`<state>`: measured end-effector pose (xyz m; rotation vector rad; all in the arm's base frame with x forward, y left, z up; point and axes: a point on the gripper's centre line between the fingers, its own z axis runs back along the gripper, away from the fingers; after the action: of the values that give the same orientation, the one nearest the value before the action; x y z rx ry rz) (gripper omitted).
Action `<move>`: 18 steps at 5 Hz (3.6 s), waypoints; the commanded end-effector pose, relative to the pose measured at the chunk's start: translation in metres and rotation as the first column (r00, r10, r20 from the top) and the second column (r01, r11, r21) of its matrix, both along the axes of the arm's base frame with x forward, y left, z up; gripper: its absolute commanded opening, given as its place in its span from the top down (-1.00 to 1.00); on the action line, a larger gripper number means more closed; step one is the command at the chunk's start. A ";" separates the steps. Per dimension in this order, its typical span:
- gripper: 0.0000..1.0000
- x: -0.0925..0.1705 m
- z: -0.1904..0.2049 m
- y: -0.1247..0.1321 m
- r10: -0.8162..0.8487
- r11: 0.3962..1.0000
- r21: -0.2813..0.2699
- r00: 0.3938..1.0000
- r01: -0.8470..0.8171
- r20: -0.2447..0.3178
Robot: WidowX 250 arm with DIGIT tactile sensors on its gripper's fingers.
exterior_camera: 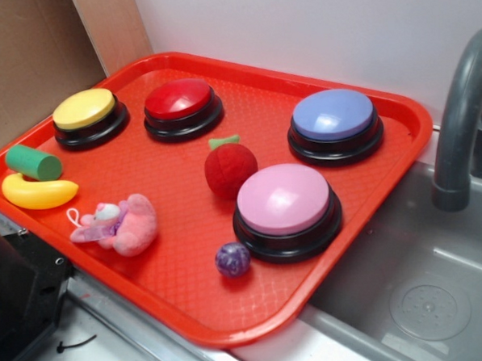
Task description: Push the red button.
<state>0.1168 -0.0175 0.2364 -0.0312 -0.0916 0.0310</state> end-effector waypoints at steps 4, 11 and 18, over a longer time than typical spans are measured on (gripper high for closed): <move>-1.00 0.093 -0.061 0.090 0.280 0.958 0.030 0.951 -0.286 0.130; -1.00 0.160 -0.179 0.073 0.150 0.986 0.064 0.983 -0.157 0.106; -1.00 0.142 -0.117 0.063 0.148 0.977 0.131 0.980 -0.165 0.134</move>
<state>0.2507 0.0443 0.1020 0.1157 -0.1439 0.1881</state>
